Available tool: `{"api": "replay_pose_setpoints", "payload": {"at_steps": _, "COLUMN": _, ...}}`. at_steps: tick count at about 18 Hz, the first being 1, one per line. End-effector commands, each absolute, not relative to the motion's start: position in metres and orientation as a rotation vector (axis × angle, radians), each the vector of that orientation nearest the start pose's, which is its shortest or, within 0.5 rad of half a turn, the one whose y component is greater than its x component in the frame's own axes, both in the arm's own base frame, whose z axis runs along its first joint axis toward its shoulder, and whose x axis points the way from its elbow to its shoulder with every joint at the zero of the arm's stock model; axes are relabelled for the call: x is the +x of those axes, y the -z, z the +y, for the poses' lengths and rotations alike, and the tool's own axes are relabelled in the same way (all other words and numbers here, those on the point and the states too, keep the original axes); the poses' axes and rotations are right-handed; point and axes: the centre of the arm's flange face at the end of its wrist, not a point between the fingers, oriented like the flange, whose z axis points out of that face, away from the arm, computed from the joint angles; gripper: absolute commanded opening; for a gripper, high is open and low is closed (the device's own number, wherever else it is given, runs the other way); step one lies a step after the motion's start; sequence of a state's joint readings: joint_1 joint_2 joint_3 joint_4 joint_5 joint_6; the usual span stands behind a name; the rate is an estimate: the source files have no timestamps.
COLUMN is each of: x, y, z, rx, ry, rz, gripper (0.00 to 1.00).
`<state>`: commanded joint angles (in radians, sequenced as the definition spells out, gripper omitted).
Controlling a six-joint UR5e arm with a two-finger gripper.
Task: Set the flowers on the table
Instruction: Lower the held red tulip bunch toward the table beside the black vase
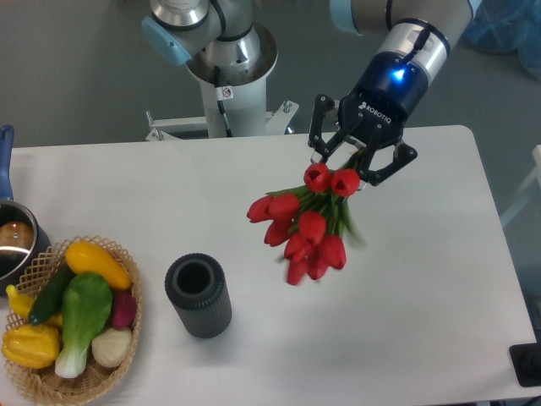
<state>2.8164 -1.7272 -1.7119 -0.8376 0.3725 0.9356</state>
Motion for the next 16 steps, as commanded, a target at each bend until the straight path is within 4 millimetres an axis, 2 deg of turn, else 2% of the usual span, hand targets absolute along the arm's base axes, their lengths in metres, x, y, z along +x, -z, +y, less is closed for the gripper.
{"api": "replay_pose_setpoints", "payload": {"at_steps": 5, "x": -0.452, "y": -0.433, "z": 0.390, "rx": -2.072, "ry": 0.198, "rz": -0.084, "gripper": 0.24}}
{"api": "replay_pose_setpoints", "payload": {"at_steps": 10, "x": -0.456, "y": -0.393, "z": 0.410, "rx": -2.217, "ry": 0.192, "rz": -0.103, "gripper": 0.24}}
{"api": "replay_pose_setpoints", "payload": {"at_steps": 13, "x": -0.455, "y": -0.382, "z": 0.415, "rx": -2.265, "ry": 0.183, "rz": -0.105, "gripper": 0.26}}
{"api": "replay_pose_setpoints", "payload": {"at_steps": 14, "x": -0.458, "y": -0.375, "z": 0.415, "rx": -2.282, "ry": 0.172, "rz": -0.090, "gripper": 0.26}}
{"api": "replay_pose_setpoints", "payload": {"at_steps": 16, "x": -0.452, "y": -0.353, "z": 0.427, "rx": -2.336, "ry": 0.159, "rz": 0.000, "gripper": 0.26}}
